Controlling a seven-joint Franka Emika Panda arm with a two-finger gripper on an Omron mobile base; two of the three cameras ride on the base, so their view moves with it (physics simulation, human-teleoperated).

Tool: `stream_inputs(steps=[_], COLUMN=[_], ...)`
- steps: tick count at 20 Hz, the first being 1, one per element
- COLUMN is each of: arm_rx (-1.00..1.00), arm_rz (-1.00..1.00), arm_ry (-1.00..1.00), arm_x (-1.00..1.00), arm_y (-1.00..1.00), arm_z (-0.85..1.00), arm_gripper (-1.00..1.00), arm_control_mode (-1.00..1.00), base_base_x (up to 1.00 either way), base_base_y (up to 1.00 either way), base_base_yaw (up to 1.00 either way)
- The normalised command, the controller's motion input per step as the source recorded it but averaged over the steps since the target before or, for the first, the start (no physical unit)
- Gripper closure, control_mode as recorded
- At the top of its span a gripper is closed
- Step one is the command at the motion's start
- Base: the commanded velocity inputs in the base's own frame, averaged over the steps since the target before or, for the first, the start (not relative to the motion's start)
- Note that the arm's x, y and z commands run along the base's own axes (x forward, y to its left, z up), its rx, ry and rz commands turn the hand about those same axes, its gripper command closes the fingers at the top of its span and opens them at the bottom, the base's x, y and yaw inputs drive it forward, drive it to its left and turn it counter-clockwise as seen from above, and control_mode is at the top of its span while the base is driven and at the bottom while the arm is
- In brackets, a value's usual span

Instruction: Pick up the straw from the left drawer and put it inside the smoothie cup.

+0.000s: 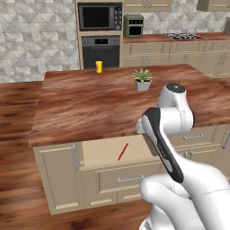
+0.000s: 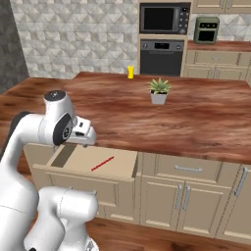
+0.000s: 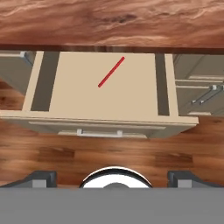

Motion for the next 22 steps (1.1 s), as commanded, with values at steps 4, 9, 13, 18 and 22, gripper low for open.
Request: stream_inputs(steps=[4,9,13,18,22], arm_rx=[0.00,0.00,0.00,0.00,0.00], arm_rz=[-0.01,0.00,0.00,0.00,0.00], arm_ry=[0.05,0.01,0.04,0.06,0.05], arm_x=[0.13,0.04,0.05,0.13,0.23], arm_y=[0.26,0.02,-0.01,-0.09,-0.08], arm_z=[-0.35,-0.29,-0.29,-0.40,-0.45], arm_gripper=[-1.00,-1.00,-1.00,-1.00,-1.00], arm_control_mode=[-1.00,-1.00,-1.00,-1.00,-1.00], base_base_x=[0.00,0.00,0.00,0.00,0.00], base_base_y=[0.00,0.00,0.00,0.00,0.00], base_base_yaw=[0.00,0.00,0.00,0.00,0.00])
